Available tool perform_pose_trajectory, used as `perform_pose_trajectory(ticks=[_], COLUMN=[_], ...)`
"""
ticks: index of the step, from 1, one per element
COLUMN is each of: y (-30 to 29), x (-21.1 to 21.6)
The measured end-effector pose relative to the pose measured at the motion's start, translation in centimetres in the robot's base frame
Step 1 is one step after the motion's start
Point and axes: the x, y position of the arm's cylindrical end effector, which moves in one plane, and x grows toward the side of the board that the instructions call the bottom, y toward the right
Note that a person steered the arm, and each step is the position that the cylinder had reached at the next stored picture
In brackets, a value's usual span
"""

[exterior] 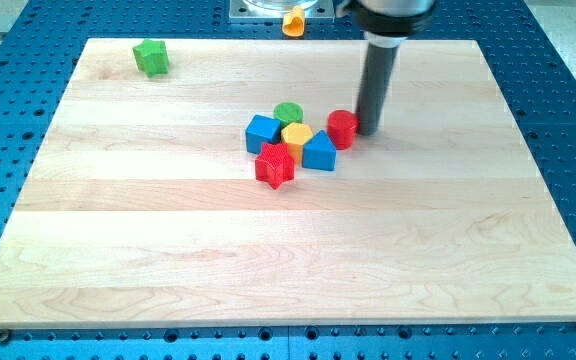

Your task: Place the green star into the other blocks

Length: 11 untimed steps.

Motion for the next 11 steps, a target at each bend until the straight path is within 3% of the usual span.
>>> perform_pose_trajectory(ticks=[1,2,3,4,5,6,7,8,9,11], y=[-1.5,4.5,3.6,-2.6,-8.0,-17.2,-18.8,-27.6,-32.5,-29.7], x=[0.1,-4.4,-12.8,-18.5,-18.4,-17.1,-18.6,-14.4,-7.1,-11.7])
